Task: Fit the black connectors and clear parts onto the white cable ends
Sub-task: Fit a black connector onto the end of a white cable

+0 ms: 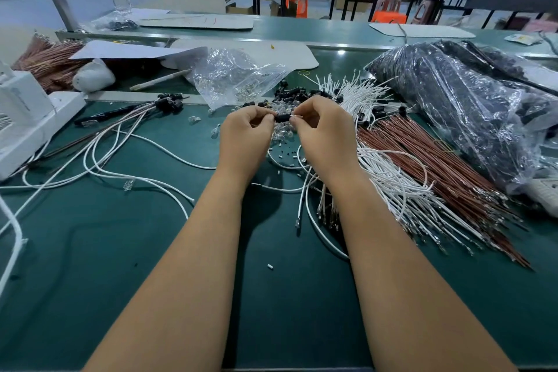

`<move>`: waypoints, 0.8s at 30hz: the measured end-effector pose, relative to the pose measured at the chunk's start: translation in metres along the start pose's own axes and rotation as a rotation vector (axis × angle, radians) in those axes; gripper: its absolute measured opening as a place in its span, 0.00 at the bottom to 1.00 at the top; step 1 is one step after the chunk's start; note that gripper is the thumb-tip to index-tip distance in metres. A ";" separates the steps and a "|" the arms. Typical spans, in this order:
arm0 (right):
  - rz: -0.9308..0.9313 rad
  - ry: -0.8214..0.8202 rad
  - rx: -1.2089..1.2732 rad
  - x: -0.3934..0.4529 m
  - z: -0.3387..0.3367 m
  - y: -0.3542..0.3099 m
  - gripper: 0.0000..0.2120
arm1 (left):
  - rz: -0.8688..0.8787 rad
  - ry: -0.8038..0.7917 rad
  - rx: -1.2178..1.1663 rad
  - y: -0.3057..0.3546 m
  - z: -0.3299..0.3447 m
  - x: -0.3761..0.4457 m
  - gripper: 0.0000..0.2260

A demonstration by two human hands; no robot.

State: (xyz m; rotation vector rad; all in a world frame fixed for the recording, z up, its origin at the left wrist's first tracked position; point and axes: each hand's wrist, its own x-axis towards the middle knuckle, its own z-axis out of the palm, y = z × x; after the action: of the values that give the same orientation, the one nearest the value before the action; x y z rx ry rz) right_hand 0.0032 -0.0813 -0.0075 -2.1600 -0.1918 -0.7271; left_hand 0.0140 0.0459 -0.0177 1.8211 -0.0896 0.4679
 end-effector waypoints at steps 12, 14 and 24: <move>0.145 0.055 0.184 0.004 -0.010 0.003 0.04 | 0.029 -0.062 -0.114 0.000 -0.002 0.000 0.02; 0.157 0.057 0.219 0.004 -0.010 0.002 0.03 | 0.028 -0.051 -0.121 -0.001 -0.003 0.001 0.02; 0.345 -0.010 0.579 0.005 -0.005 0.002 0.08 | 0.096 -0.070 -0.131 -0.002 -0.001 0.000 0.04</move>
State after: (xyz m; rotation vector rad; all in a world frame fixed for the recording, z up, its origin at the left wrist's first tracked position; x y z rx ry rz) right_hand 0.0061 -0.0873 -0.0034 -1.5869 -0.0241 -0.3966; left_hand 0.0144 0.0471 -0.0191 1.7101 -0.2510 0.4545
